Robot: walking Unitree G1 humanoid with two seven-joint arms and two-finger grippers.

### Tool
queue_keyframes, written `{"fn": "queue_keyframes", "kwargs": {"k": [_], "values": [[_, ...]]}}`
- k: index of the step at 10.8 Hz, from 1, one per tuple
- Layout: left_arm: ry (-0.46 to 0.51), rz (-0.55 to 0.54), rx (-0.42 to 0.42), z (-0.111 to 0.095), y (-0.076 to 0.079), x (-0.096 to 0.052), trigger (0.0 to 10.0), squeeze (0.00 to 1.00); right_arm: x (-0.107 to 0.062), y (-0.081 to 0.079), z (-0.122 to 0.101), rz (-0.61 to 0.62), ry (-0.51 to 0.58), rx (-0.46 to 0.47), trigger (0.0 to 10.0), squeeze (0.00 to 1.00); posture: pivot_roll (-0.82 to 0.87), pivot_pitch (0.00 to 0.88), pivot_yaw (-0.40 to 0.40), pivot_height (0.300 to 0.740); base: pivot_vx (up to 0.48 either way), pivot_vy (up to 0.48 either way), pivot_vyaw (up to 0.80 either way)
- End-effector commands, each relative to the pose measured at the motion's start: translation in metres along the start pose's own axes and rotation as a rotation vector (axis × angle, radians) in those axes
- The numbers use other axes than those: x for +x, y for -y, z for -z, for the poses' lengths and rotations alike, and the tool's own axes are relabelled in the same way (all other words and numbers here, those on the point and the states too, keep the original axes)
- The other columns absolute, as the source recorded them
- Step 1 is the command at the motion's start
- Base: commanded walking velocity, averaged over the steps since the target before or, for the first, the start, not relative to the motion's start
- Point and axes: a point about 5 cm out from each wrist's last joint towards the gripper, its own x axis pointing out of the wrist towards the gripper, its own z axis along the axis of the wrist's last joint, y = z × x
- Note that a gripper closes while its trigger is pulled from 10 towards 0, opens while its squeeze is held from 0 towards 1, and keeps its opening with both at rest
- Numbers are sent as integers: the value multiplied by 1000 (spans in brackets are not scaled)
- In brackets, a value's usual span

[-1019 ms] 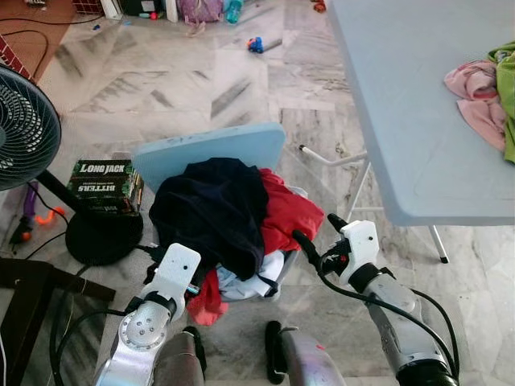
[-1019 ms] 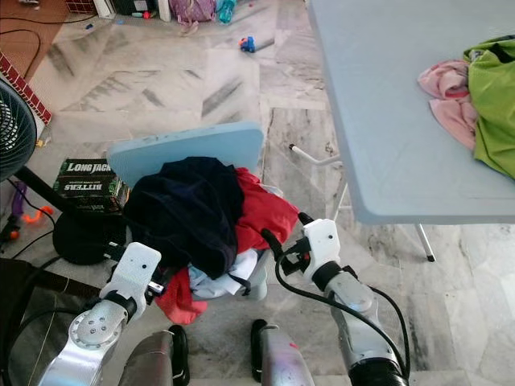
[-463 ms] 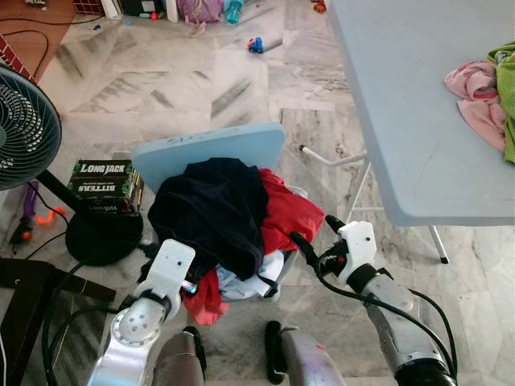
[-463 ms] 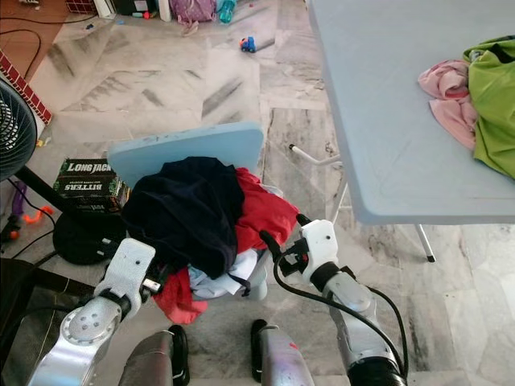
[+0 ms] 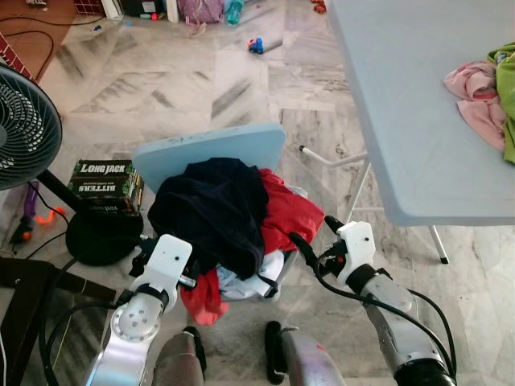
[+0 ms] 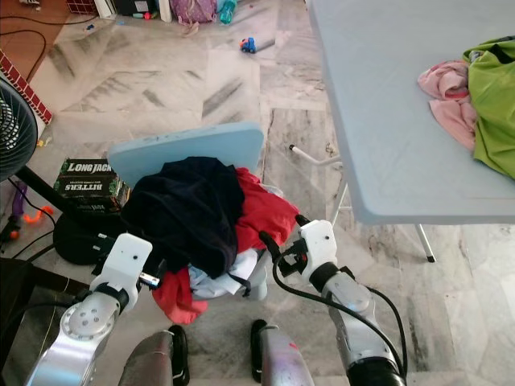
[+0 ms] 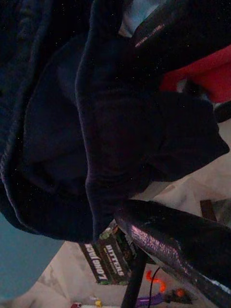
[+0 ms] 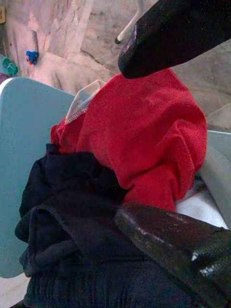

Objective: Hang hanger

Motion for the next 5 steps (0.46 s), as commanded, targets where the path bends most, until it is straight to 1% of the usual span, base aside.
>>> {"fn": "queue_keyframes", "kwargs": {"k": [1, 3, 5], "values": [[-20, 7, -27, 3, 2, 0, 10000, 0, -2, -1, 5, -6, -18, 2, 10000, 0, 51, 235, -67, 740, 0, 0, 0], [-19, 20, -42, 0, 2, 7, 10000, 0, -3, -2, 6, -7, -21, 0, 10000, 0, 47, 234, -66, 740, 0, 0, 0], [-49, 55, -89, 3, 7, 14, 10000, 0, -3, -2, 6, -4, -20, 1, 10000, 0, 42, 232, -63, 740, 0, 0, 0]]}}
